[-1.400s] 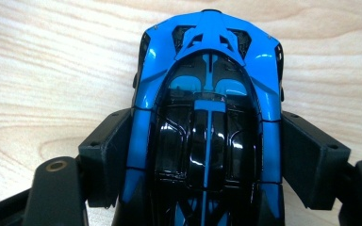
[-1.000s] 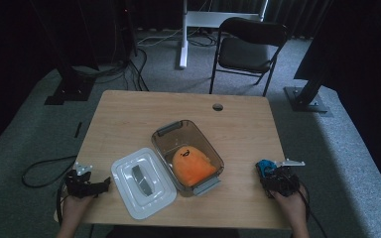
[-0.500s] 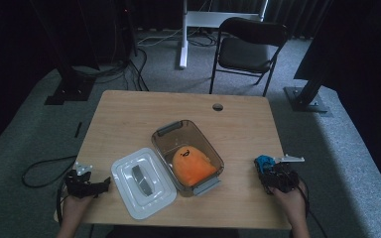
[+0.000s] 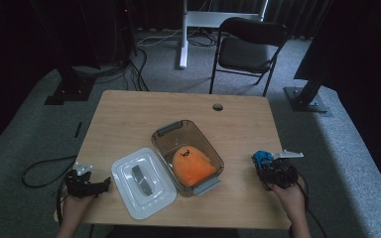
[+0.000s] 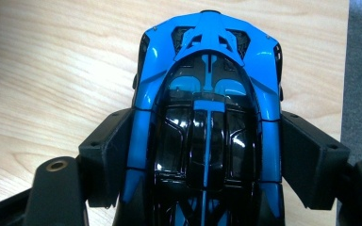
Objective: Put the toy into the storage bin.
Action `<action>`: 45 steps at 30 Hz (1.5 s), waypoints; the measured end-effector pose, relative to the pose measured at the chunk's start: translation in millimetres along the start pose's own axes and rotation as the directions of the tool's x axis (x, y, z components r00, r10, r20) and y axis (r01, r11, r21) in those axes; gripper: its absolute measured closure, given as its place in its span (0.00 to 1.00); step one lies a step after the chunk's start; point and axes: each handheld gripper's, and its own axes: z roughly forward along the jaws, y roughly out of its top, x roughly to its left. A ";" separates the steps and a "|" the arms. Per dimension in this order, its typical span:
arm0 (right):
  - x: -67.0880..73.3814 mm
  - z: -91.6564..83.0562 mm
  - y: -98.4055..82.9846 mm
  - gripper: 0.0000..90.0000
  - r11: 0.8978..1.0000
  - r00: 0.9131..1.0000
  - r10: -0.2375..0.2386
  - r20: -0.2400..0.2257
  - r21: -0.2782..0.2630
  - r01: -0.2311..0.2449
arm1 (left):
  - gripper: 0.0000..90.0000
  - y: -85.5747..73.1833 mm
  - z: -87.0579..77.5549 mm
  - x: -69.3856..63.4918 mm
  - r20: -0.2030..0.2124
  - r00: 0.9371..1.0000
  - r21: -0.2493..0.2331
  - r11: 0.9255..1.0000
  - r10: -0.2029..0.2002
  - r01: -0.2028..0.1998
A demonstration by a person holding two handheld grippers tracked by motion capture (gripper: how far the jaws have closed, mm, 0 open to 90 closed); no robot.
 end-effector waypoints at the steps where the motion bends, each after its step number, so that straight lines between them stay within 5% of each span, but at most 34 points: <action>1: 0.3 -1.1 1.7 0.28 1.000 1.000 -0.006 0.000 -0.004 0.006 | 0.00 0.0 0.0 0.0 0.000 1.000 0.000 1.000 0.000 0.000; 32: 30.2 -22.6 57.1 0.28 0.993 0.994 -0.104 -0.035 -0.058 0.102 | 0.00 0.0 0.1 0.0 0.000 1.000 -0.001 1.000 0.000 0.000; 45: 48.9 -30.1 81.0 0.28 0.985 0.985 -0.160 -0.064 -0.080 0.154 | 0.00 0.0 0.1 0.0 0.000 1.000 -0.001 1.000 0.000 0.000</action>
